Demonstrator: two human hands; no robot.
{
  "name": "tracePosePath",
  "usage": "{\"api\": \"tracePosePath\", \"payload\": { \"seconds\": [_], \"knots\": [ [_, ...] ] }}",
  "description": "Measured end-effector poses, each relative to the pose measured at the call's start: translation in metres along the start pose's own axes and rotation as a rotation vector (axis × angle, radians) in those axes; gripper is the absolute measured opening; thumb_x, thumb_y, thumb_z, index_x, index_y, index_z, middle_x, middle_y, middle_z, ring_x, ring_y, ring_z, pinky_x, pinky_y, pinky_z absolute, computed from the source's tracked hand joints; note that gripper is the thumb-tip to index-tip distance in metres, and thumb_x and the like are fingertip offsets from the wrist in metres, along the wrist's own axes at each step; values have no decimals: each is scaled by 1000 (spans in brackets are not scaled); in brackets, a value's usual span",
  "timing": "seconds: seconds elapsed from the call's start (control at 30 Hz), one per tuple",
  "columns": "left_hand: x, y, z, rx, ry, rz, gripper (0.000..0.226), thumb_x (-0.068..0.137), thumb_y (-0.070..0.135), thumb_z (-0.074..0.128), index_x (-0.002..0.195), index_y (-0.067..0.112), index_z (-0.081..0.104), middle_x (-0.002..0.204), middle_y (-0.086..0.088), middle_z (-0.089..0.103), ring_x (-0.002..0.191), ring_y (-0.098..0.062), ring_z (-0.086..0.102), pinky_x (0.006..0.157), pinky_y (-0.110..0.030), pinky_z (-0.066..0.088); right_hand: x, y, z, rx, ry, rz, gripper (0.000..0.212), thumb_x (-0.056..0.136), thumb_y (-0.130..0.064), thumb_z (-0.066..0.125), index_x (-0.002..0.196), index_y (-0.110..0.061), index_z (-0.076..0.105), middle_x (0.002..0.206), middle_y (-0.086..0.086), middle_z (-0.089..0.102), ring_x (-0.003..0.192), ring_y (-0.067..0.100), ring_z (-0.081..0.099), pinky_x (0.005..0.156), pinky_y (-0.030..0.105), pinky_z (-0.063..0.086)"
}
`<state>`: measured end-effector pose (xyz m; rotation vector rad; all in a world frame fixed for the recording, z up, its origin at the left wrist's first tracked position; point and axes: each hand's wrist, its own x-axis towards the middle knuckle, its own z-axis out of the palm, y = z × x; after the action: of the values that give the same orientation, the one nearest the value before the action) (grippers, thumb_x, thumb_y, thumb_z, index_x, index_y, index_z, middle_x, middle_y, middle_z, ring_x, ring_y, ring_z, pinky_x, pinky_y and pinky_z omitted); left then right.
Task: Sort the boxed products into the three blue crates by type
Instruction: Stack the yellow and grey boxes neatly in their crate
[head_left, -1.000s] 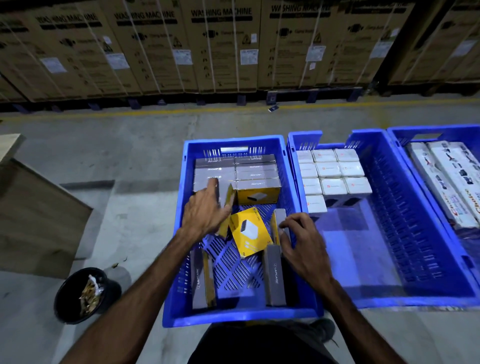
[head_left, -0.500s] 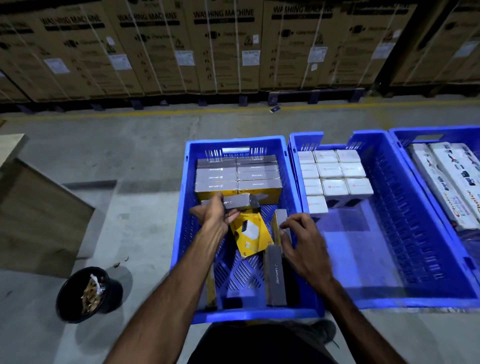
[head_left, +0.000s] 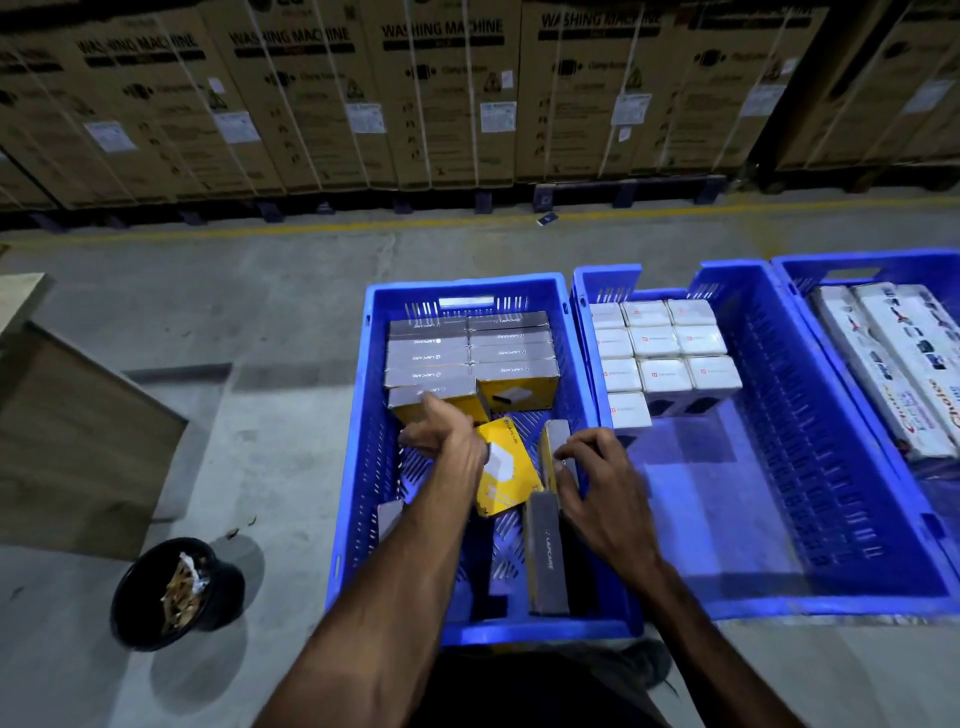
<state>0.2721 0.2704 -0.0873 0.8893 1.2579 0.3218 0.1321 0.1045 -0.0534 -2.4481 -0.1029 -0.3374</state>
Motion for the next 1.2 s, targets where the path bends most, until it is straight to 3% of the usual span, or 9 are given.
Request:
{"api": "tracePosePath", "payload": {
  "seconds": [0.1,0.2,0.27,0.37,0.43,0.57,0.77,0.97,1.2],
  "knots": [
    [-21,-27,-12,269,-332,78,2,91,11,62,91,11,59,76,-17,65,62,-24,57,49,-33,48,0,0,1,5,4,2,8,91,-10,71,99,-11,71,111,1,55,102,19,60,83,31,51],
    [-31,-36,-18,656,-758,223,19,93,2,58,106,13,67,70,-9,65,56,-23,56,47,-27,41,0,1,0,7,1,2,7,92,-12,69,99,-12,71,112,0,55,104,19,60,84,33,52],
    [-18,-30,-19,1015,-908,367,42,89,5,61,124,28,60,74,-2,68,48,-17,60,44,-24,43,1,2,0,14,8,-3,7,92,-13,68,99,-12,71,112,0,55,104,19,60,85,35,52],
    [11,-18,-23,1410,-853,514,65,75,18,60,139,30,55,99,-6,77,78,-28,77,67,-40,62,1,2,1,19,13,-5,7,92,-12,68,99,-12,71,111,-1,55,103,19,60,86,34,51],
    [32,-15,-27,1514,-821,543,84,67,23,61,151,26,50,119,-12,75,105,-37,72,86,-50,60,0,2,1,20,10,5,6,93,-12,68,99,-13,70,111,-1,55,103,19,60,84,34,52],
    [50,-10,-30,1573,-822,523,93,67,22,59,157,32,44,107,-16,78,93,-36,74,71,-42,60,-1,2,1,16,5,9,5,95,-15,67,99,-13,70,112,-2,54,102,18,60,83,38,53],
    [21,-1,-35,1706,-757,732,67,87,27,61,153,26,49,135,-18,68,123,-39,63,96,-47,54,0,2,1,2,7,2,7,93,-13,69,100,-11,71,112,-1,55,102,18,60,83,34,54],
    [12,-11,-53,1781,-748,1013,67,96,39,54,156,15,34,129,-18,67,117,-41,65,93,-49,51,0,1,2,-6,3,0,7,94,-15,68,99,-11,71,111,-2,55,101,17,60,82,33,53],
    [27,4,-51,1694,-822,810,65,98,43,57,159,27,41,151,-14,58,133,-37,58,103,-48,49,-1,2,3,-18,-5,12,9,95,-18,67,100,-12,72,113,-2,55,101,16,60,82,29,51]
  ]
}}
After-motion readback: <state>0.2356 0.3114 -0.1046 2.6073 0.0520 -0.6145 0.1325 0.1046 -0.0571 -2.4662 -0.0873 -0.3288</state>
